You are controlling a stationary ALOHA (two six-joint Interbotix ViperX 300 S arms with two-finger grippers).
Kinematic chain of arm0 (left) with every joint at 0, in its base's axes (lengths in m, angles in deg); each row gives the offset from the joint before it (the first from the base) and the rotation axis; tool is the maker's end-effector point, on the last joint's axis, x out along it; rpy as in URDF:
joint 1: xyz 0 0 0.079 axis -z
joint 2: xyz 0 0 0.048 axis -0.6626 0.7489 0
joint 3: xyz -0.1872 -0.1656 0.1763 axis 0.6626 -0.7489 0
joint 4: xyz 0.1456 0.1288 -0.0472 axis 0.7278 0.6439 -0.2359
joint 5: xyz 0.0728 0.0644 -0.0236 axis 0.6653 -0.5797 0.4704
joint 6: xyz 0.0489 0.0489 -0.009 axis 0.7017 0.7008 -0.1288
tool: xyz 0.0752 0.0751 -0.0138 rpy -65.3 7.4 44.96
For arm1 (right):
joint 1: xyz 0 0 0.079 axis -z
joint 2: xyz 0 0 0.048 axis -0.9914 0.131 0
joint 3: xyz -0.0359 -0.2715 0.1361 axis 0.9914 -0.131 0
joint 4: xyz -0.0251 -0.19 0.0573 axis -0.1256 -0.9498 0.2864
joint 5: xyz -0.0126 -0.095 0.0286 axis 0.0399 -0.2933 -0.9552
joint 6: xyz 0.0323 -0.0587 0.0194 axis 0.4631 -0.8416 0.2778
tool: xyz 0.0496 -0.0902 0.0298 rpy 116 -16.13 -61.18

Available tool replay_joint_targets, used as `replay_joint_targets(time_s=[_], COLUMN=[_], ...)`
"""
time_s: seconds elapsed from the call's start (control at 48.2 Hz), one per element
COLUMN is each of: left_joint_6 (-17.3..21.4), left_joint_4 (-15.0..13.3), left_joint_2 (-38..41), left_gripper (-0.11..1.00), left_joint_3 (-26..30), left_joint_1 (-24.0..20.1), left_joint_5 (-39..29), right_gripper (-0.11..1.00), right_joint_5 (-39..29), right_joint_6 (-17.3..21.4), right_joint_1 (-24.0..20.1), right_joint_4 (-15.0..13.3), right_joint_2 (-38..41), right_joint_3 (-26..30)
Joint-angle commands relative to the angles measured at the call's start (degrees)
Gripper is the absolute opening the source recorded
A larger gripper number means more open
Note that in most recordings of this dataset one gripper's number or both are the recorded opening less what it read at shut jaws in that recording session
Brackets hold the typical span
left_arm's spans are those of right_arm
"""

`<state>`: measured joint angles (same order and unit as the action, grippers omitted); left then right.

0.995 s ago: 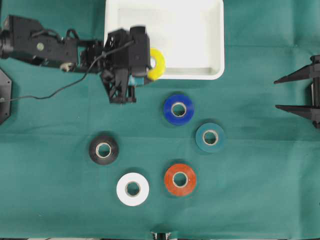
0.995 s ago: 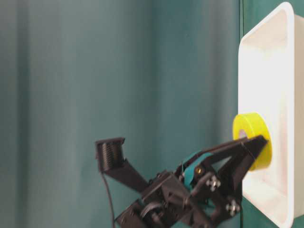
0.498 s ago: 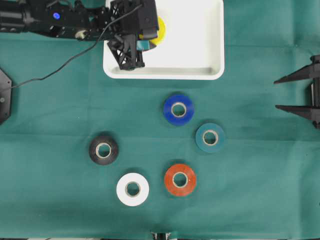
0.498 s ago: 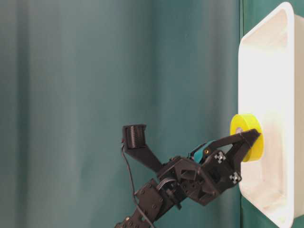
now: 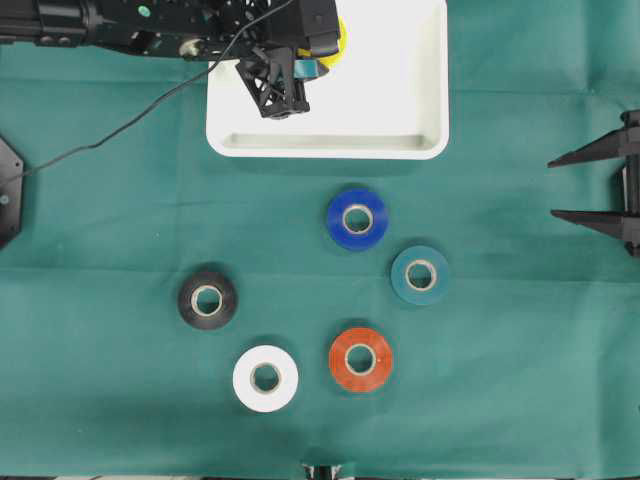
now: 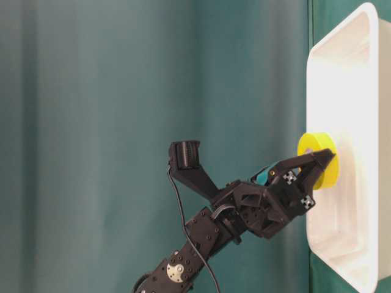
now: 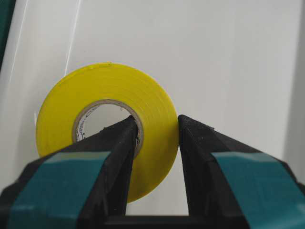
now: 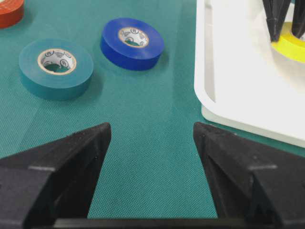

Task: Put the tape into the white case with the left arm.
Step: 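Lift the yellow roll and carry it into the white tray, then open the left gripper to release the roll and retract left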

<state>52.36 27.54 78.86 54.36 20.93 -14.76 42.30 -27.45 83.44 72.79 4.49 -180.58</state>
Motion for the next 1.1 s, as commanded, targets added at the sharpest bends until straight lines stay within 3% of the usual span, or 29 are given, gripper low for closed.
replay_joint_targets(time_s=[0.0, 0.373, 0.435, 0.581, 0.663, 1.078], left_joint_6=[0.0, 0.35, 0.62, 0.79, 0.79, 0.7], left_joint_4=[0.09, 0.09, 0.09, 0.09, 0.09, 0.09], left_joint_2=[-0.79, -0.53, -0.35, -0.18, -0.18, -1.23], left_gripper=[0.25, 0.27, 0.36, 0.77, 0.88, 0.88], left_joint_3=[1.76, 1.76, 1.76, 1.67, 1.76, 1.23], left_joint_1=[-0.53, -0.7, -0.7, -0.7, -0.7, -0.44], left_joint_5=[0.62, 0.62, 0.62, 0.62, 0.62, 0.26], right_gripper=[0.97, 0.97, 0.97, 0.97, 0.97, 0.97], right_joint_5=[0.35, 0.35, 0.26, 0.35, 0.35, 0.26], right_joint_6=[0.18, 0.09, 0.18, 0.09, 0.09, 0.09], right_joint_1=[0.0, 0.09, 0.09, 0.09, 0.09, 0.09], right_joint_4=[-0.18, -0.18, -0.18, -0.18, -0.18, -0.18], right_joint_2=[0.44, 0.44, 0.44, 0.44, 0.35, 0.35], right_joint_3=[0.53, 0.53, 0.53, 0.53, 0.53, 0.53])
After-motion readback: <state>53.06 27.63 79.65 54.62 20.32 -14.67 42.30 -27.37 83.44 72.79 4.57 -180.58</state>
